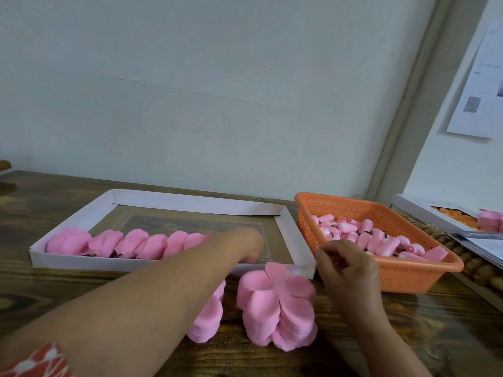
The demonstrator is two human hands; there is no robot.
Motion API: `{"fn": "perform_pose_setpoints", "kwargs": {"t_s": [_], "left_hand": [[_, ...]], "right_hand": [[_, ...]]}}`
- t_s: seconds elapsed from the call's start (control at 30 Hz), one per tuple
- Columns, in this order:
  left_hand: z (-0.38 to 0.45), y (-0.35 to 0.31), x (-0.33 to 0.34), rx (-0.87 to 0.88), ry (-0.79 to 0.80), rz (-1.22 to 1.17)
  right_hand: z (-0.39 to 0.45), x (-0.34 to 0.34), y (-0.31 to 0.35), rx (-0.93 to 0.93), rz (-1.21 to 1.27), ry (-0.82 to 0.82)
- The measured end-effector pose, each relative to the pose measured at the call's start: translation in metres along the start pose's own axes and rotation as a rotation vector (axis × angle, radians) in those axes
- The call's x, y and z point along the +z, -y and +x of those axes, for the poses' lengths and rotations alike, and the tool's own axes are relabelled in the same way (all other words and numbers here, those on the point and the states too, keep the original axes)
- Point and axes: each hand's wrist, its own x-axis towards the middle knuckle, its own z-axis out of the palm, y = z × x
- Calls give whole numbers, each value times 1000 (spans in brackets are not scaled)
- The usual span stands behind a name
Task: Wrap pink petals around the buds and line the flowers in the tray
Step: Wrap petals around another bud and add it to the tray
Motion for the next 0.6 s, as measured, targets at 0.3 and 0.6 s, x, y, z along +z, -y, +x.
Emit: {"fn": "perform_pose_setpoints", "kwargs": {"t_s": [0.3,0.6], "left_hand": [[-7,2,7,0,-48,-185],[-18,6,14,4,-50,-401]], "right_hand": [[-1,0,0,-2,-11,11],[-5,4,6,-7,-31,117]]}}
